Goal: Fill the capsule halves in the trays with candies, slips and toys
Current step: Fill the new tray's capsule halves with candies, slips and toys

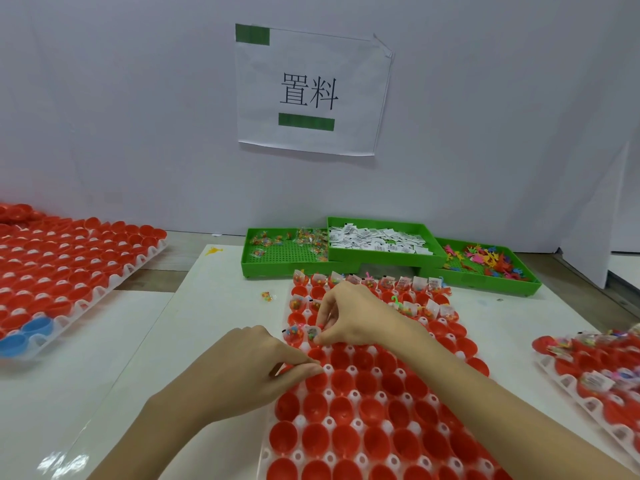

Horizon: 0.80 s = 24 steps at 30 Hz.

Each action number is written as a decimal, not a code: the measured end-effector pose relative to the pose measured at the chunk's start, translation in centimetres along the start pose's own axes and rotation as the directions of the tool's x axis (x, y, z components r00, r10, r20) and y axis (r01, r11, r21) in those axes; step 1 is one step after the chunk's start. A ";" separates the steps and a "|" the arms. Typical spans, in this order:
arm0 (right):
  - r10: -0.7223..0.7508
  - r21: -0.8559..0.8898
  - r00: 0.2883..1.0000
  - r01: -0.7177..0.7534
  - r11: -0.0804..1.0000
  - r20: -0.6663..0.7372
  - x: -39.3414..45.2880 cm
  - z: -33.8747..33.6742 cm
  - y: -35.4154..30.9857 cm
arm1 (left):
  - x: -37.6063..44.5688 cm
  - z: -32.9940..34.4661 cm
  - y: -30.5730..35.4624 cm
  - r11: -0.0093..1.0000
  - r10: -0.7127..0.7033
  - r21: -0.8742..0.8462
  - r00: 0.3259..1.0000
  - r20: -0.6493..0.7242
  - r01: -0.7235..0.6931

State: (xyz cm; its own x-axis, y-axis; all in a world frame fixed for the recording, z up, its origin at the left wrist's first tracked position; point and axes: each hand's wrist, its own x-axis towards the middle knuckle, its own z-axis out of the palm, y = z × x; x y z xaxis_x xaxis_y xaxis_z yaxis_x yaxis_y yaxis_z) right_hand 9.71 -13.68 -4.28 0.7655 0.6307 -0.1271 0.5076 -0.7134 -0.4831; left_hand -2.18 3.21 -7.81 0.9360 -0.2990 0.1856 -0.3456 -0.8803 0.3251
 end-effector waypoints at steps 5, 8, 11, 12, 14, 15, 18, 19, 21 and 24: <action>-0.012 0.143 1.000 0.008 0.990 0.024 -1.0 -1.4 1.0 | 0.1 0.1 -0.3 1.000 0.025 -0.013 1.000 -0.015 -0.026; -0.030 0.176 0.999 0.037 0.984 -0.042 -2.1 -2.6 2.0 | 0.1 0.2 -0.3 0.998 0.035 -0.044 0.999 -0.022 -0.036; -0.041 0.329 0.992 0.079 0.941 -0.119 -3.6 -4.3 3.8 | 0.2 0.1 -0.2 0.993 0.059 -0.097 0.998 -0.038 -0.063; -0.038 0.382 0.987 0.095 0.919 -0.155 -4.2 -4.8 4.5 | 0.2 0.0 -0.1 0.991 0.066 -0.115 0.997 -0.043 -0.071; -0.012 0.490 0.973 0.126 0.863 -0.228 -5.4 -5.4 6.3 | 0.3 0.1 -0.1 0.983 0.076 -0.161 0.994 -0.074 -0.087; 0.009 0.553 0.966 0.141 0.821 -0.258 -5.9 -5.5 7.1 | 0.3 0.1 0.0 0.978 0.074 -0.187 0.991 -0.109 -0.094; 0.080 0.684 0.951 0.154 0.713 -0.297 -6.9 -5.3 9.1 | 0.7 0.2 -0.2 0.947 -0.044 -0.316 0.959 -0.280 -0.049; 0.095 0.703 0.954 0.139 0.697 -0.283 -7.1 -5.3 9.6 | 1.1 0.0 -0.5 0.932 -0.131 -0.362 0.930 -0.342 -0.002; 0.092 0.738 0.963 0.131 0.662 -0.254 -7.2 -5.3 10.1 | 2.5 -0.7 -1.7 0.900 -0.312 -0.420 0.848 -0.429 0.118; 0.081 0.781 0.964 0.155 0.605 -0.254 -7.3 -5.6 10.4 | 5.6 -1.7 -4.4 0.877 -0.453 -0.375 0.778 -0.436 0.301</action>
State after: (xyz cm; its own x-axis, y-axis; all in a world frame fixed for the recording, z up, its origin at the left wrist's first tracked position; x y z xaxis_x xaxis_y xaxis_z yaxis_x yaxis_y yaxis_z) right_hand 11.60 -27.43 -3.52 0.8796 0.4721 0.0585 0.1172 -0.0959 -0.9885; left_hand 4.48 6.02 -6.67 0.8558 0.3270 0.4009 -0.0463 -0.7233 0.6890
